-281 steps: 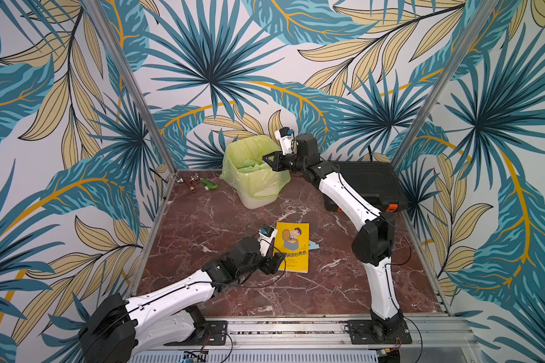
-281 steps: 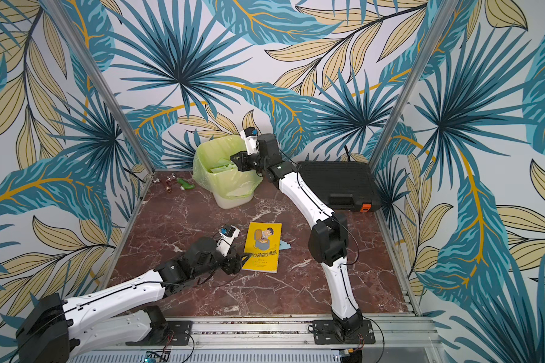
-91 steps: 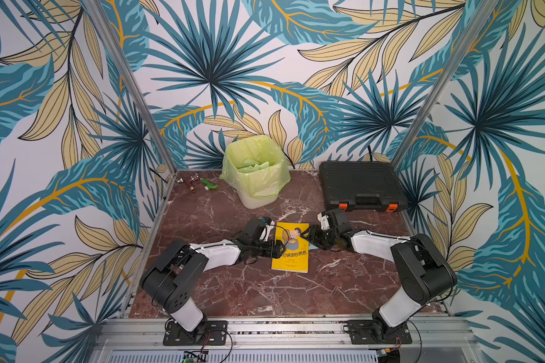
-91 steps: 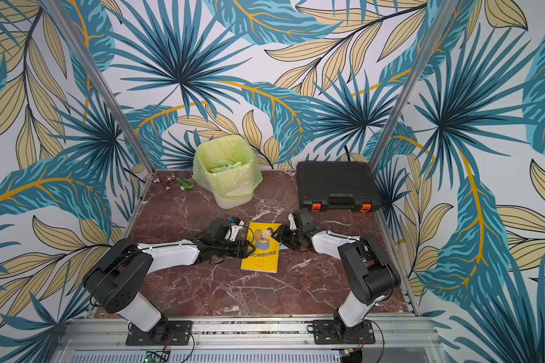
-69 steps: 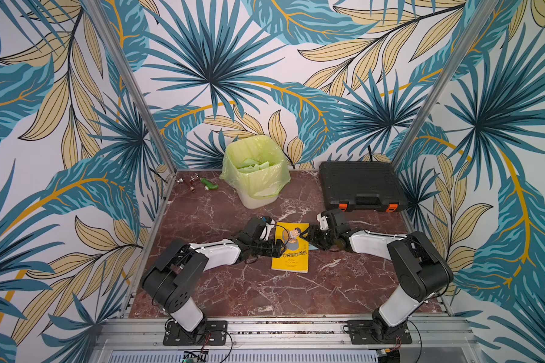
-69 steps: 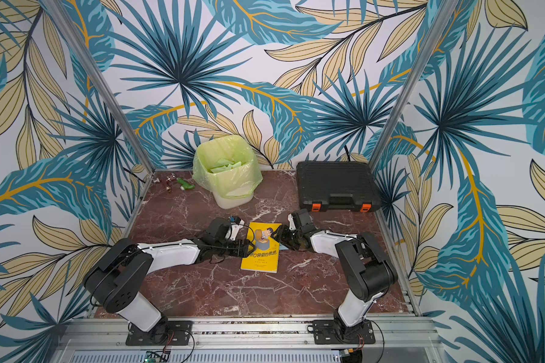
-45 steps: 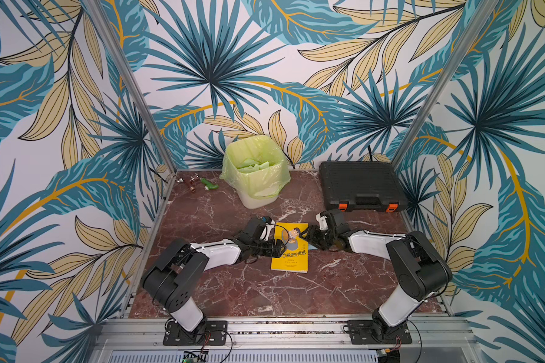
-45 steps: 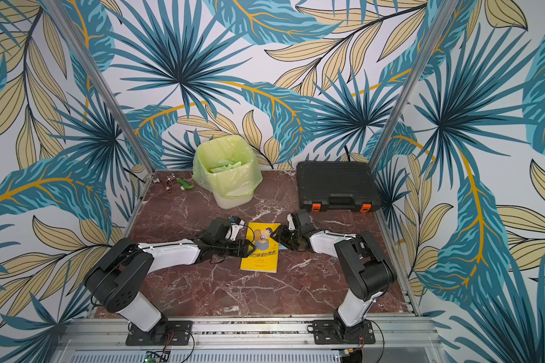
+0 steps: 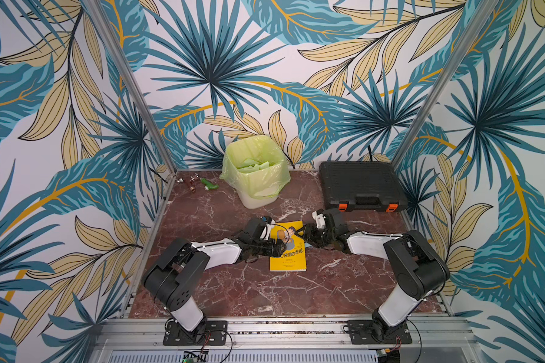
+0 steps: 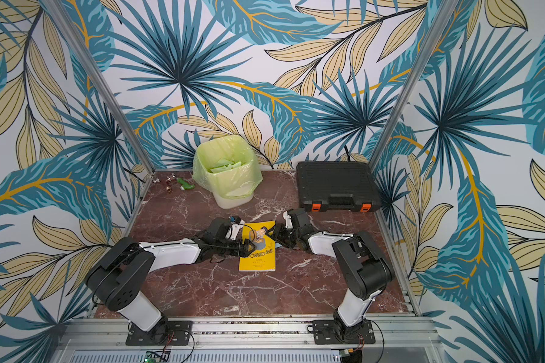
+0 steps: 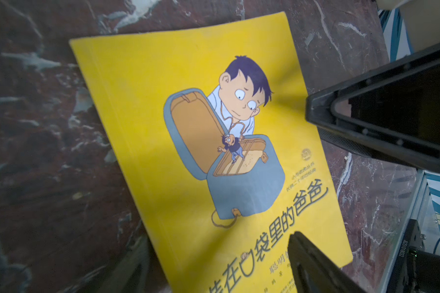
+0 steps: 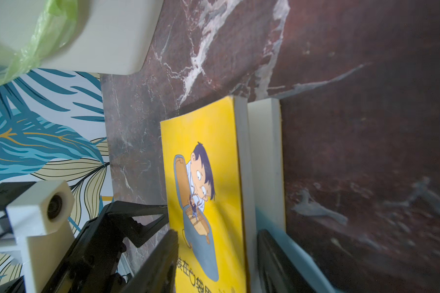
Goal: Peel off the used sticky note
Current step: Open the book at the center of the board.
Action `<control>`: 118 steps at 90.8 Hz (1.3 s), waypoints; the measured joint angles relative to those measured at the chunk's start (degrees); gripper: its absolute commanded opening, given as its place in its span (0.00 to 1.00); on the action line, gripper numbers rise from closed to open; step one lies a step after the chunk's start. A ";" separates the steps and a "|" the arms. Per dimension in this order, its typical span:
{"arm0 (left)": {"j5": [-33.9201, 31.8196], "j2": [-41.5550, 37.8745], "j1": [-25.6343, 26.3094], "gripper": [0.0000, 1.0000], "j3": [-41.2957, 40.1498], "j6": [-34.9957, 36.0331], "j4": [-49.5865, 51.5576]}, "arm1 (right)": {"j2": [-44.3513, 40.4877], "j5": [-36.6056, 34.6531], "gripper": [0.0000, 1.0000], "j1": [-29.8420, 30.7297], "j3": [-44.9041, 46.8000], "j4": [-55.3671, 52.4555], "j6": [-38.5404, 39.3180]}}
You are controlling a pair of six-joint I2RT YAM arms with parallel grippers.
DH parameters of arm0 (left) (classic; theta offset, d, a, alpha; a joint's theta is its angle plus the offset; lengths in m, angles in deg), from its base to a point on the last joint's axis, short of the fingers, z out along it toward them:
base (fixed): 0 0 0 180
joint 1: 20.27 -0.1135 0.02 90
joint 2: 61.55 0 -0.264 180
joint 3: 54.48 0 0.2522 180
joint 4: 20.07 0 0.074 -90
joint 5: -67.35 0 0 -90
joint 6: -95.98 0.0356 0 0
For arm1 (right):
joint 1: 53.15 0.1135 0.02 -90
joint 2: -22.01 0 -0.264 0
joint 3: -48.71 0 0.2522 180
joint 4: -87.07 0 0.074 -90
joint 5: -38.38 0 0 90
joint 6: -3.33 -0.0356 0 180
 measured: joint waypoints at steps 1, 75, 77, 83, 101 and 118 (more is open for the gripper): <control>0.00 0.02 0.00 0.89 0.00 -0.02 0.00 | 0.15 0.13 0.52 0.00 0.07 0.28 -0.13; -2.95 -7.34 0.70 1.00 0.26 4.52 4.39 | 2.49 7.32 0.55 3.19 -4.11 1.60 -6.45; -3.76 -8.72 1.16 1.00 0.28 5.42 4.83 | 2.49 7.32 0.55 3.32 -4.31 1.36 -6.91; -6.12 -12.35 3.26 1.00 0.72 7.96 6.64 | 2.49 7.30 0.50 3.65 -4.79 0.68 -8.33; -13.40 -18.16 11.56 1.00 2.78 13.64 11.39 | 2.36 5.79 0.29 4.50 -6.54 -3.72 -11.63; -22.64 -20.59 17.64 1.00 2.78 15.21 15.63 | 1.64 3.67 0.18 5.73 -10.29 -11.91 -15.02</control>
